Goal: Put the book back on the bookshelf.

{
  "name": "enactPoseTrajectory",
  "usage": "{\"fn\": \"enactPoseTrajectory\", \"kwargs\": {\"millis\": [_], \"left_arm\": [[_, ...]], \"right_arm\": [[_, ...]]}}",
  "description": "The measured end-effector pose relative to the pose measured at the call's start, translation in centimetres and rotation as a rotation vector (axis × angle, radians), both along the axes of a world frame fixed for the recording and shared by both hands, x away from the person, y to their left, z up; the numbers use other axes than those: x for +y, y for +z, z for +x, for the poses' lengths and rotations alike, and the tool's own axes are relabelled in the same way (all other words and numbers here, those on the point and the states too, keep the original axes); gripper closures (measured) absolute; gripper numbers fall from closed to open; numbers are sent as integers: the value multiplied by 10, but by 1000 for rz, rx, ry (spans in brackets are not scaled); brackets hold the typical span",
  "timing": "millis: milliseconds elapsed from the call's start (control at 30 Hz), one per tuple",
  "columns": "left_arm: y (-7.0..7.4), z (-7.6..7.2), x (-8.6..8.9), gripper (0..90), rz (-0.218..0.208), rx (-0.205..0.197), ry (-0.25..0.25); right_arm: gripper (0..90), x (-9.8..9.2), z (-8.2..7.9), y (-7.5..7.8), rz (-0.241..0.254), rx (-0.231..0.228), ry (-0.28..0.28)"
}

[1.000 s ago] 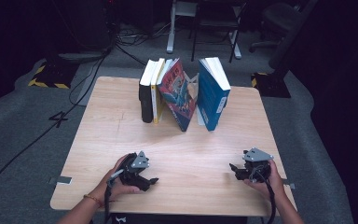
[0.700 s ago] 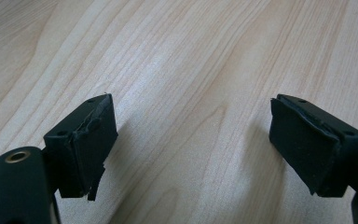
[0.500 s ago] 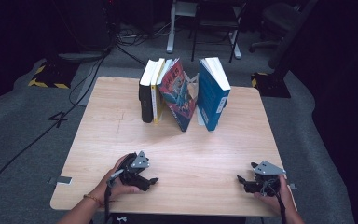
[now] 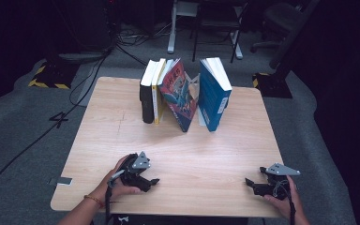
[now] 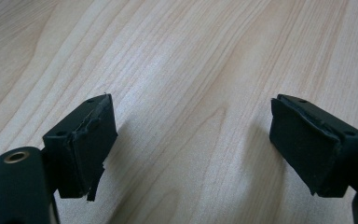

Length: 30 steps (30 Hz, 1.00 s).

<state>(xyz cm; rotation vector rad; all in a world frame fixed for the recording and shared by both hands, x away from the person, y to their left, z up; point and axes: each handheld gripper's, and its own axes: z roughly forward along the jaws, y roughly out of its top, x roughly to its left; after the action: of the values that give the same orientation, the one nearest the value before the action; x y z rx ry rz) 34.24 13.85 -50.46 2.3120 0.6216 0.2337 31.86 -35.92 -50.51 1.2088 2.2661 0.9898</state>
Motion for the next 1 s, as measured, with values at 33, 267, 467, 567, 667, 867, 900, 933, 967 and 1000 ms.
{"fn": "enactPoseTrajectory", "kwargs": {"millis": [33,267,467,567,667,867,900,933,967,1000], "left_arm": [[0,0,0,153,0,0,0],[0,0,0,152,-6,1,3],[0,0,0,153,-6,1,3],[0,0,0,153,-6,1,2],[0,0,0,153,-6,1,0],[0,1,-1,151,-7,3,-3],[0,1,0,151,-3,3,-7],[0,1,0,150,-3,4,-8],[0,1,0,150,-3,3,-9],[0,1,0,150,-2,5,-10]], "right_arm": [[158,0,0,0,0,0,2],[158,-2,1,0,0,1,17],[157,-2,2,0,0,0,22],[157,-3,2,0,1,0,25],[157,-3,3,0,1,1,30],[157,-4,3,0,1,2,34],[157,-4,3,0,1,2,33],[157,-4,3,0,1,2,33],[157,-4,3,0,1,2,33],[157,-4,3,0,2,2,33]]}}
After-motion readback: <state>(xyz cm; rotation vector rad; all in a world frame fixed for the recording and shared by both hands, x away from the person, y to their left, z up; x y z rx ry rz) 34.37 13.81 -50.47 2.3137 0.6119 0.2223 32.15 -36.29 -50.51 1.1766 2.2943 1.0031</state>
